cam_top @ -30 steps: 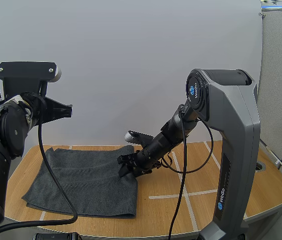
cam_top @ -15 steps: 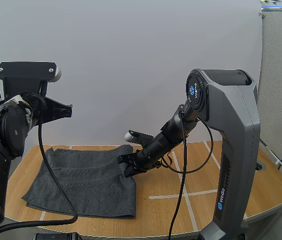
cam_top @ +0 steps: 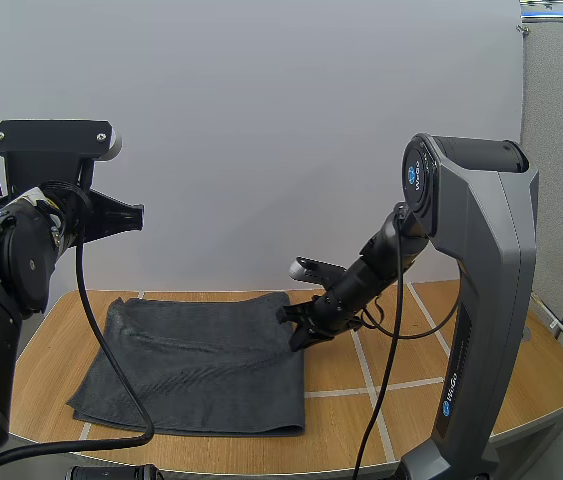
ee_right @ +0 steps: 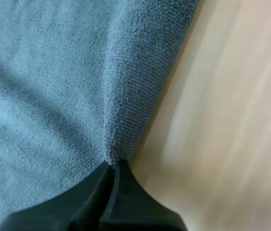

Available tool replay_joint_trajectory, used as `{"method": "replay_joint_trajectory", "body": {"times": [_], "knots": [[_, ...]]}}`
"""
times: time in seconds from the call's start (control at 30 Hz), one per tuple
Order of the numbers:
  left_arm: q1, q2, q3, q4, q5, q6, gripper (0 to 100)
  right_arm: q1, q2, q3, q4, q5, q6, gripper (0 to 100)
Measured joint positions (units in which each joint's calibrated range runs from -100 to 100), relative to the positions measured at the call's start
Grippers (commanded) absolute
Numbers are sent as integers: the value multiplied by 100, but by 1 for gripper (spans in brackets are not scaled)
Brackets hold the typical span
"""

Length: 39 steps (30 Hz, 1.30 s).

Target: Fold the towel

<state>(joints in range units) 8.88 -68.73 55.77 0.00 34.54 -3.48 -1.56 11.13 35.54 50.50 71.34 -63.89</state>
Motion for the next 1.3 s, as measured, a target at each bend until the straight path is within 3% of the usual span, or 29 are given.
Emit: {"method": "replay_joint_trajectory", "body": {"times": [0.27,0.43,0.67,1.0,1.07,1.2,1.3], "knots": [[25,0,0,0,0,0,0,-206,-9,0,-191,115,0,0],[120,0,0,0,-108,0,0,-690,-9,0,-464,498,-194,0],[128,0,0,0,-114,0,0,-1038,-9,0,-577,694,-373,0],[128,0,0,0,-114,0,0,-1096,-13,-66,-671,771,-501,0],[128,0,0,0,-114,0,0,-1096,-13,-66,-671,789,-501,20],[128,0,0,0,-114,0,0,-1096,-13,-66,-671,793,-501,96],[128,0,0,0,216,307,0,-1096,-13,-66,-671,793,-511,100]]}}
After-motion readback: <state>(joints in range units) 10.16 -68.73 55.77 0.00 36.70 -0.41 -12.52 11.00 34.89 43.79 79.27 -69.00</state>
